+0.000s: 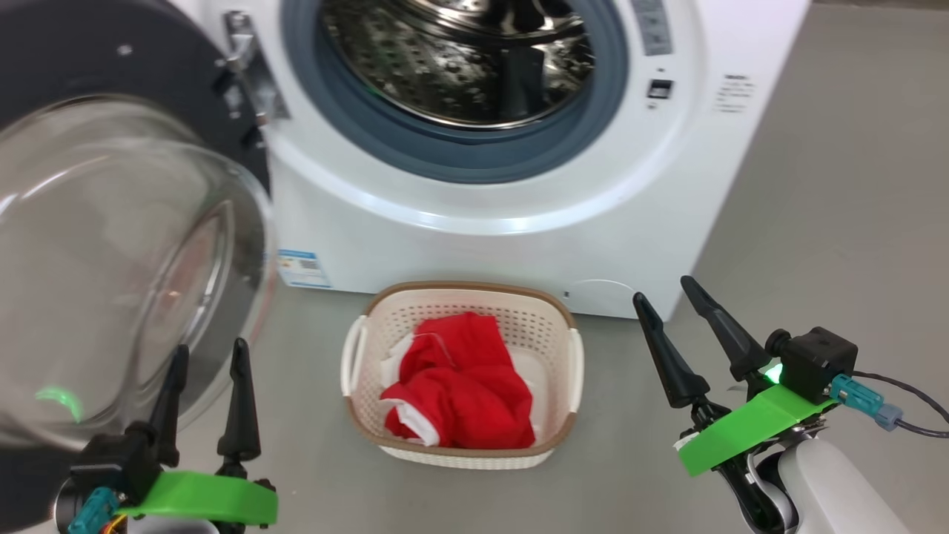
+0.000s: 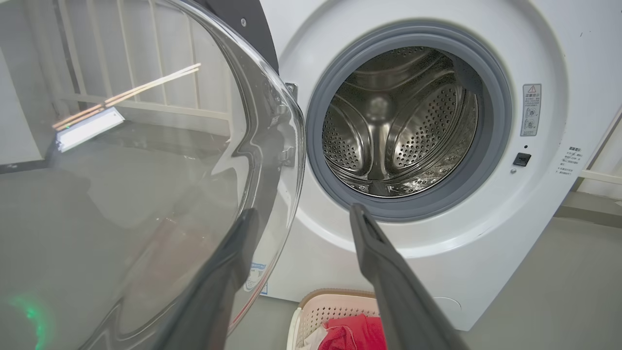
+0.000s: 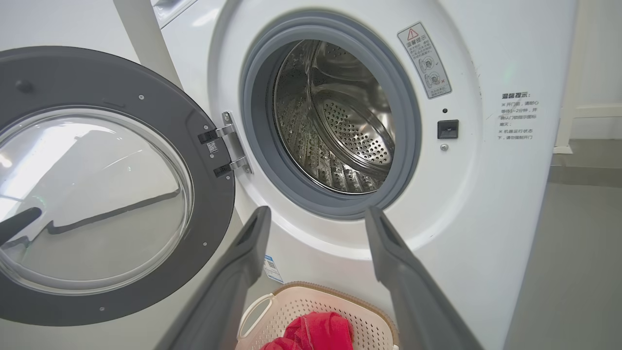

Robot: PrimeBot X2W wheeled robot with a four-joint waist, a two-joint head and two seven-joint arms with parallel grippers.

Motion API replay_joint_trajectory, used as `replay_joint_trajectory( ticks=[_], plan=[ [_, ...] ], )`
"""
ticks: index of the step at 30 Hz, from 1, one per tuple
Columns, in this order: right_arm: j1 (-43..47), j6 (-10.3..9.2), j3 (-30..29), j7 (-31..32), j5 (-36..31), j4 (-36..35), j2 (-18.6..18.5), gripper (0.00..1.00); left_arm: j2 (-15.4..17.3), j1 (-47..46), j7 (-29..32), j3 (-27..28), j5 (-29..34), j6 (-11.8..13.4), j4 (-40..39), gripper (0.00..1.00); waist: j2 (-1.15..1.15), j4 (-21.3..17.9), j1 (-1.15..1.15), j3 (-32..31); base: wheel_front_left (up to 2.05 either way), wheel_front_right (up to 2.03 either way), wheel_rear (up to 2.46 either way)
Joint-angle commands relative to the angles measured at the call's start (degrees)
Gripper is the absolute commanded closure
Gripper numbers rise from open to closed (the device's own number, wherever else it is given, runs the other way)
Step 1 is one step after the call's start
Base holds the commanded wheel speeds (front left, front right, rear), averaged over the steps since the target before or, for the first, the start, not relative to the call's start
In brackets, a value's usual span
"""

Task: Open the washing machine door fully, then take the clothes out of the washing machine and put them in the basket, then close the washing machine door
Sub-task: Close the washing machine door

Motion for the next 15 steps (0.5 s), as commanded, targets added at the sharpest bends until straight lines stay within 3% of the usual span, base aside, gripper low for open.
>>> replay_joint_trajectory(
  ticks=[1,15],
  plan=[
    [0.67,0.09,1.49,-0.27,0.34,-1.16,-0.04,0.00,0.82,0.01,-0.52,2.14,0.52,0.72,-1.03,0.00,0.00,3.08,0.00,-0.98,0.00,0.00,0.00],
    [0.95,0.09,2.08,-0.27,0.92,-0.84,0.06,0.00,0.15,1.20,-0.52,2.57,1.07,2.74,-1.03,0.00,0.00,11.59,0.00,-2.07,0.00,0.00,0.00]
  ],
)
